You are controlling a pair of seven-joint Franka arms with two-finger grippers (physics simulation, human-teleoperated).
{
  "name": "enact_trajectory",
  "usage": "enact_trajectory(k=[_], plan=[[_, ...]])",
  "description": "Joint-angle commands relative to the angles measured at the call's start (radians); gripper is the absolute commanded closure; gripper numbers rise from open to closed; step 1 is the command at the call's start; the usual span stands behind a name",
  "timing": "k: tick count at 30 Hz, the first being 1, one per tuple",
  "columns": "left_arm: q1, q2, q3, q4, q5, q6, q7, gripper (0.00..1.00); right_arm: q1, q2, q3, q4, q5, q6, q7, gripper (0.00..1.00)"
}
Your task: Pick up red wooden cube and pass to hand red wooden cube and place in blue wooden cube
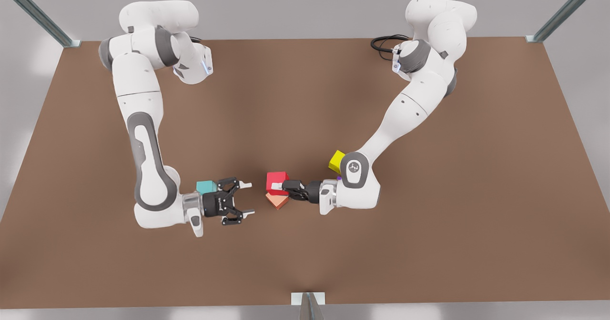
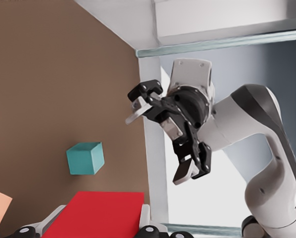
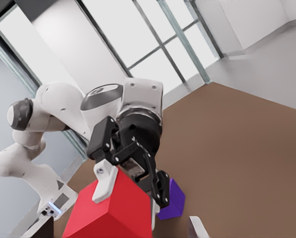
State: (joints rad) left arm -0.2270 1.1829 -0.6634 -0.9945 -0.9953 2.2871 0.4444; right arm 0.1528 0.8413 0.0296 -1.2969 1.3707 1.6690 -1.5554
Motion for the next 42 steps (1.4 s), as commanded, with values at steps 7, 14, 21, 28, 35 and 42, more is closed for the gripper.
enact_trajectory(k=[7, 14, 21, 28, 35, 42], plan=[[0.000, 0.003, -0.001, 0.002, -0.019, -0.008, 0.246, 0.45, -0.006, -0.045, 0.009, -0.120, 0.065, 0.009, -0.641, 0.00], [0.000, 0.006, -0.001, 0.008, -0.055, -0.006, 0.246, 0.45, 0.005, -0.090, 0.016, -0.246, 0.133, 0.015, -0.709, 0.00], [-0.002, 0.014, -0.005, 0.008, -0.059, -0.005, 0.246, 0.45, 0.028, -0.085, 0.018, -0.252, 0.165, 0.054, -0.730, 0.00], [-0.002, 0.024, -0.009, 0.019, -0.091, 0.000, 0.252, 0.45, 0.034, -0.085, 0.018, -0.265, 0.189, 0.054, -0.730, 0.00], [-0.002, 0.024, -0.012, 0.019, -0.091, 0.000, 0.252, 0.45, 0.034, -0.079, 0.018, -0.263, 0.209, 0.063, -0.729, 0.00], [-0.005, 0.026, -0.012, 0.020, -0.095, 0.005, 0.252, 0.45, 0.051, -0.070, 0.019, -0.249, 0.232, 0.061, -0.729, 0.00]])
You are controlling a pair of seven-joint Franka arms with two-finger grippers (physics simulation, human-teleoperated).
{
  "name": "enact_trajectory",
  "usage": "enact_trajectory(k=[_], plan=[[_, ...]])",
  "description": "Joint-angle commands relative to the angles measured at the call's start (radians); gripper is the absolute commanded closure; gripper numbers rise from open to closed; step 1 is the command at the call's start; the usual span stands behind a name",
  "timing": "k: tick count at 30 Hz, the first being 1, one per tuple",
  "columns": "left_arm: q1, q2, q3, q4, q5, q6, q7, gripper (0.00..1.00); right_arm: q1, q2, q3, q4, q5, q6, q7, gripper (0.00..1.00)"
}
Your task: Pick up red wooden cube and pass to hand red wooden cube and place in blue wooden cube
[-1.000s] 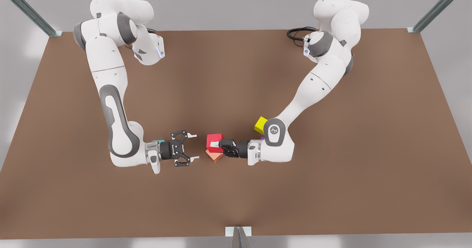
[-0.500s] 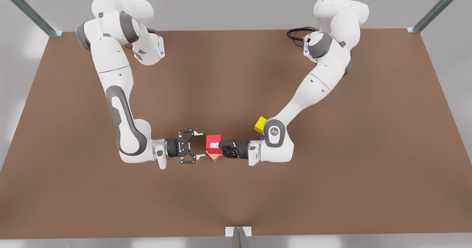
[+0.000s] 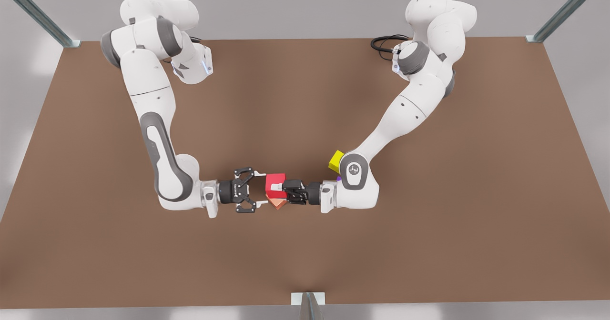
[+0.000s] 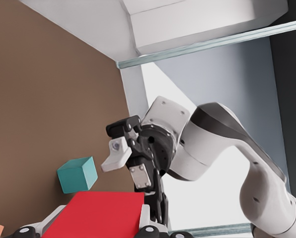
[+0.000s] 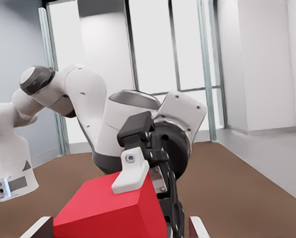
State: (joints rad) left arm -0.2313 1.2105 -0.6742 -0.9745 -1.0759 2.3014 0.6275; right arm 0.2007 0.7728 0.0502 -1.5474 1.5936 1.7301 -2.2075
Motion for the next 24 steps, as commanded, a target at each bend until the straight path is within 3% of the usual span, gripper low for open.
enact_trajectory(k=[1, 24], plan=[[0.000, -0.002, -0.001, 0.000, -0.015, -0.008, 0.069, 0.45, 0.002, 0.000, 0.005, 0.001, 0.009, 0.000, -0.077, 0.00], [0.000, 0.009, -0.002, 0.017, -0.016, -0.007, 0.069, 0.45, -0.001, 0.002, 0.023, -0.002, 0.017, -0.012, -0.081, 0.00]])
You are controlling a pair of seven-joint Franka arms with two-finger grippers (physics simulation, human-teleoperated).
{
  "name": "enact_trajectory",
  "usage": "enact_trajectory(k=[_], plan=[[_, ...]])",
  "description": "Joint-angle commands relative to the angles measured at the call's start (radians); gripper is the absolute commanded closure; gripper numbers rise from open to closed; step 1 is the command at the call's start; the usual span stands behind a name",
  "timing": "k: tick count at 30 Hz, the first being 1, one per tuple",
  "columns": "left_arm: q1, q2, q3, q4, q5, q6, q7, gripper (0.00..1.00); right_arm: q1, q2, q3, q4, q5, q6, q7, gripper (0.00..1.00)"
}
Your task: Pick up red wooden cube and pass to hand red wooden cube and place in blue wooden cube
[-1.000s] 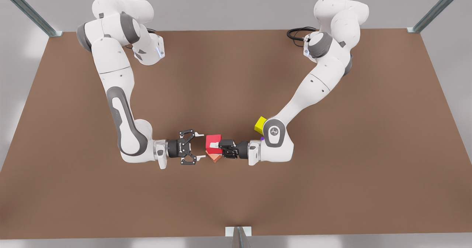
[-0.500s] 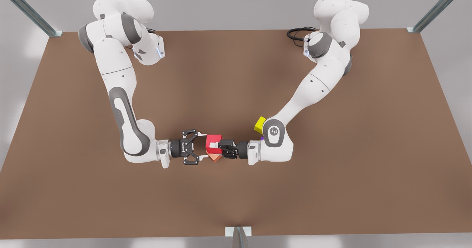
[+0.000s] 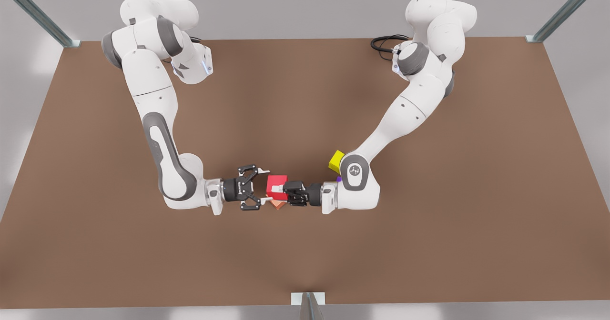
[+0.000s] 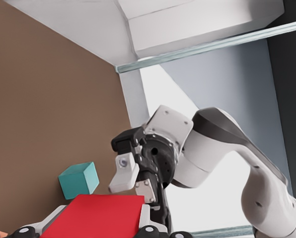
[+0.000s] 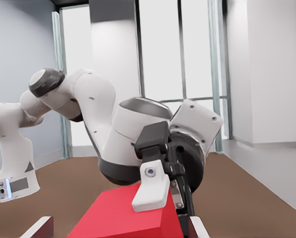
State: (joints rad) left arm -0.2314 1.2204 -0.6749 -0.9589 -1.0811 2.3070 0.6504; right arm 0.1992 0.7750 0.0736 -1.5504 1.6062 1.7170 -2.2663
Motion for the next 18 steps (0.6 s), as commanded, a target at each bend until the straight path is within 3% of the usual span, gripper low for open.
enact_trajectory(k=[1, 16, 18], plan=[[0.000, -0.001, -0.002, 0.002, -0.013, -0.012, 0.044, 0.45, 0.002, 0.000, 0.002, 0.001, 0.011, 0.004, -0.022, 0.00], [-0.003, 0.004, -0.014, 0.005, -0.013, 0.003, 0.044, 0.45, 0.022, 0.049, 0.028, 0.056, 0.044, 0.047, -0.010, 0.00], [-0.003, 0.002, -0.014, 0.005, -0.013, 0.003, 0.044, 0.45, 0.022, 0.050, 0.029, 0.056, 0.044, 0.049, -0.010, 0.13]])
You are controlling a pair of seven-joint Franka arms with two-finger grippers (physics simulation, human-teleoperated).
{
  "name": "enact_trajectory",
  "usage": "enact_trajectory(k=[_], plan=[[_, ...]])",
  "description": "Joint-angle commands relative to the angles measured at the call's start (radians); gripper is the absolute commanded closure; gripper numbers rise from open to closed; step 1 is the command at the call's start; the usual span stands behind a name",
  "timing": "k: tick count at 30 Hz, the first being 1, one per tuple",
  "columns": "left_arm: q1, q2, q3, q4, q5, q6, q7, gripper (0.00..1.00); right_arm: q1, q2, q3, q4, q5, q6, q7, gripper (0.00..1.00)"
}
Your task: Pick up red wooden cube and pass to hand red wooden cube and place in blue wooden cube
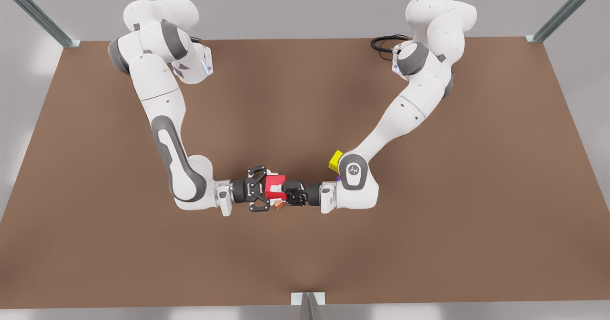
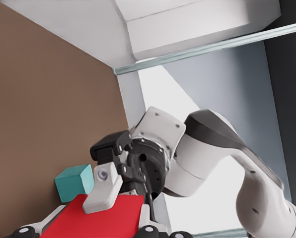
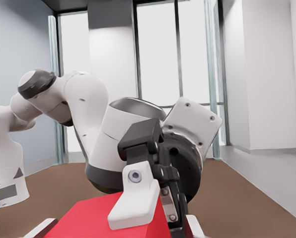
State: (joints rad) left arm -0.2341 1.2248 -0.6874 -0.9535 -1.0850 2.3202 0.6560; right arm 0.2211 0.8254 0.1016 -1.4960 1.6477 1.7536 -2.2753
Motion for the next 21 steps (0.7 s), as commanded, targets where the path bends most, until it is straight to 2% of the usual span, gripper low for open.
enact_trajectory(k=[1, 2, 3, 8, 9, 10, 13, 14, 15, 21], plan=[[-0.001, -0.002, -0.001, 0.001, -0.009, -0.010, 0.039, 0.45, 0.000, 0.000, 0.001, 0.002, 0.003, 0.012, -0.001, 0.24], [-0.001, -0.002, -0.001, 0.001, -0.009, -0.008, 0.039, 0.45, 0.000, 0.000, 0.001, 0.002, 0.003, 0.012, -0.001, 0.31], [-0.001, -0.001, -0.001, 0.001, -0.009, -0.008, 0.039, 0.45, 0.000, 0.000, 0.001, 0.003, 0.003, 0.012, -0.001, 0.33], [-0.001, -0.001, -0.001, -0.001, -0.009, -0.008, 0.037, 0.42, 0.000, 0.000, 0.001, 0.002, 0.003, 0.018, 0.000, 0.35], [-0.001, -0.001, -0.001, -0.001, -0.010, -0.008, 0.036, 0.28, -0.003, 0.000, 0.001, 0.002, 0.003, 0.017, 0.002, 0.35], [-0.001, -0.001, -0.001, -0.001, -0.018, -0.008, 0.036, 0.22, -0.003, 0.000, 0.001, 0.002, 0.001, 0.012, 0.003, 0.35], [-0.001, -0.004, -0.001, -0.001, -0.030, -0.010, 0.033, 0.22, -0.006, -0.002, 0.001, 0.002, 0.001, 0.009, 0.003, 0.35], [0.001, -0.005, -0.001, -0.002, -0.030, -0.012, 0.028, 0.18, -0.006, -0.002, 0.001, 0.002, 0.000, 0.007, 0.003, 0.35], [0.007, -0.007, -0.001, -0.005, -0.044, -0.019, -0.002, 0.00, -0.008, -0.002, 0.003, 0.002, -0.002, 0.007, 0.005, 0.35], [0.098, -0.014, -0.003, -0.010, -0.033, -0.123, -0.009, 0.00, -0.039, -0.008, 0.000, -0.003, -0.023, -0.014, 0.013, 0.35]])
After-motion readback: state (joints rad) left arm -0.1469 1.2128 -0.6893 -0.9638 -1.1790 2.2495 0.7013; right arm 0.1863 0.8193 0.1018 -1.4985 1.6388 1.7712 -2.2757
